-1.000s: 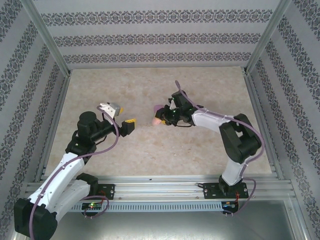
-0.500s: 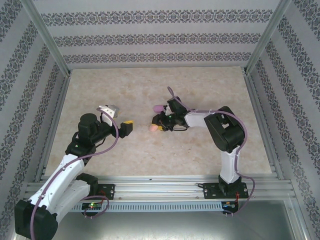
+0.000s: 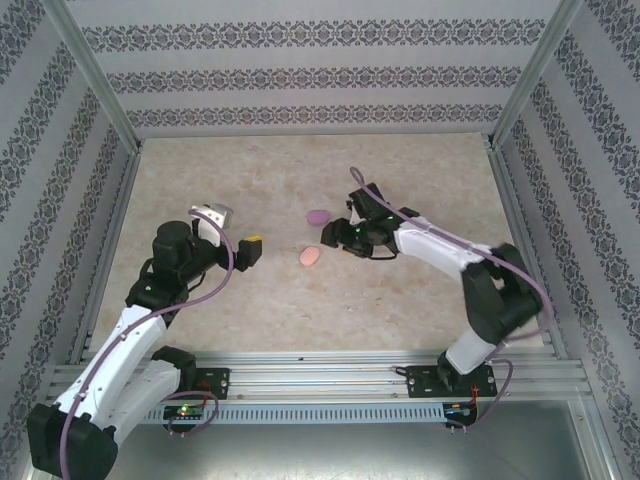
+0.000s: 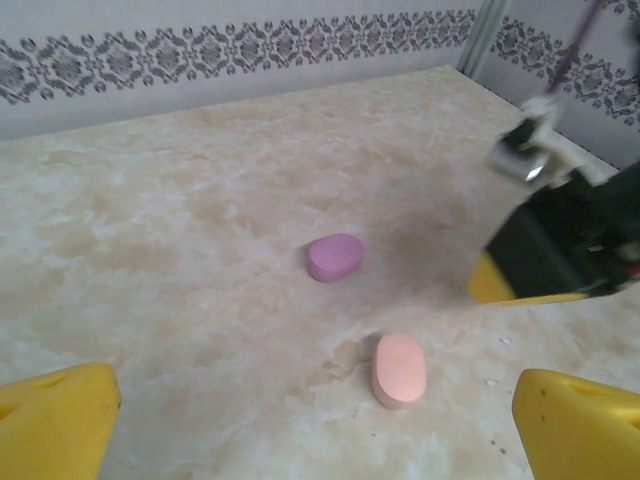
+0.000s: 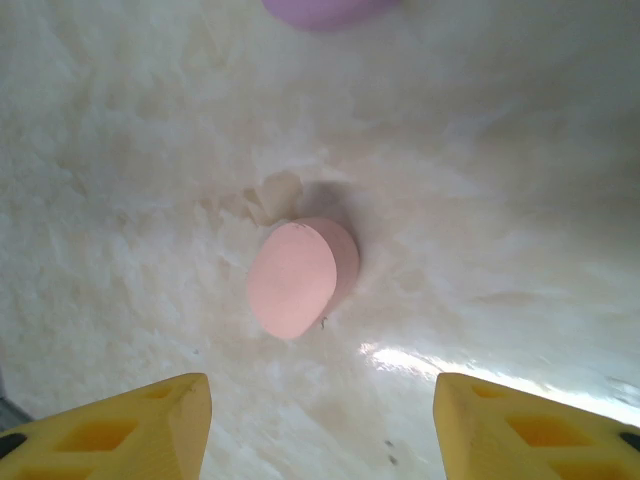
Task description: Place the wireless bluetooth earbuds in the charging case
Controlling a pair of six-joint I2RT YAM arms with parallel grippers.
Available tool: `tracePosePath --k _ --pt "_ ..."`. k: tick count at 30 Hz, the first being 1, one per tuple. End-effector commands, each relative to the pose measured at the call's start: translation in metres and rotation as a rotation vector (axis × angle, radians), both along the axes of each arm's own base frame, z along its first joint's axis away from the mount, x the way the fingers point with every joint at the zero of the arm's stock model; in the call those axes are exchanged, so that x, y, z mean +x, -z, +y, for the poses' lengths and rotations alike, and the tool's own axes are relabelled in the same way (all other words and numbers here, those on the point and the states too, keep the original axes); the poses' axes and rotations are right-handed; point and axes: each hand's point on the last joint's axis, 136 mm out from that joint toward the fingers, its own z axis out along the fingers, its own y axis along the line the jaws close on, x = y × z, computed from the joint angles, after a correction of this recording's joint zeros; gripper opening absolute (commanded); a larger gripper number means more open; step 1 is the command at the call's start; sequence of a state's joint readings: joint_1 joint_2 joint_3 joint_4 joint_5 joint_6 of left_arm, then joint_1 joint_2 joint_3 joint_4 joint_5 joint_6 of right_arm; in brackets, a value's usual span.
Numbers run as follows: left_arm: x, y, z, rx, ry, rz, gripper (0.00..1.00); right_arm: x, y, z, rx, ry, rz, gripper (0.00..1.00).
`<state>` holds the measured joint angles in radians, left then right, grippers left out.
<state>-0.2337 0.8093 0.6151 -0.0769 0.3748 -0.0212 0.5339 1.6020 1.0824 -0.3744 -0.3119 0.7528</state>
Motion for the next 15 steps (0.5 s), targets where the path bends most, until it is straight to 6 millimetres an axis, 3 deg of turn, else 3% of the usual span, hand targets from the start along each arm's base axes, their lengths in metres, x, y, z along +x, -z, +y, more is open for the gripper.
tracePosePath --k 1,4,7,10,15 --pt "0.009 -0.003 0.017 0.082 -0.066 0.015 1.0 -0.004 -0.035 -0.054 -0.231 0.02 -0.16 0.62" --pt "0.022 0.01 0.037 0.138 -0.168 0.064 1.0 -0.006 -0.066 -0.097 -0.361 0.068 -0.303 0.68" --pt "0.038 0.033 0.068 0.161 -0.32 0.117 1.0 -0.005 -0.083 -0.147 -0.494 0.193 -0.447 0.82" --pt "0.055 0.055 0.093 0.129 -0.45 0.175 1.0 -0.009 -0.085 -0.193 -0.541 0.328 -0.533 0.97" --pt "0.067 0.07 0.101 0.13 -0.494 0.127 1.0 -0.017 -0.081 -0.244 -0.569 0.503 -0.693 0.98"
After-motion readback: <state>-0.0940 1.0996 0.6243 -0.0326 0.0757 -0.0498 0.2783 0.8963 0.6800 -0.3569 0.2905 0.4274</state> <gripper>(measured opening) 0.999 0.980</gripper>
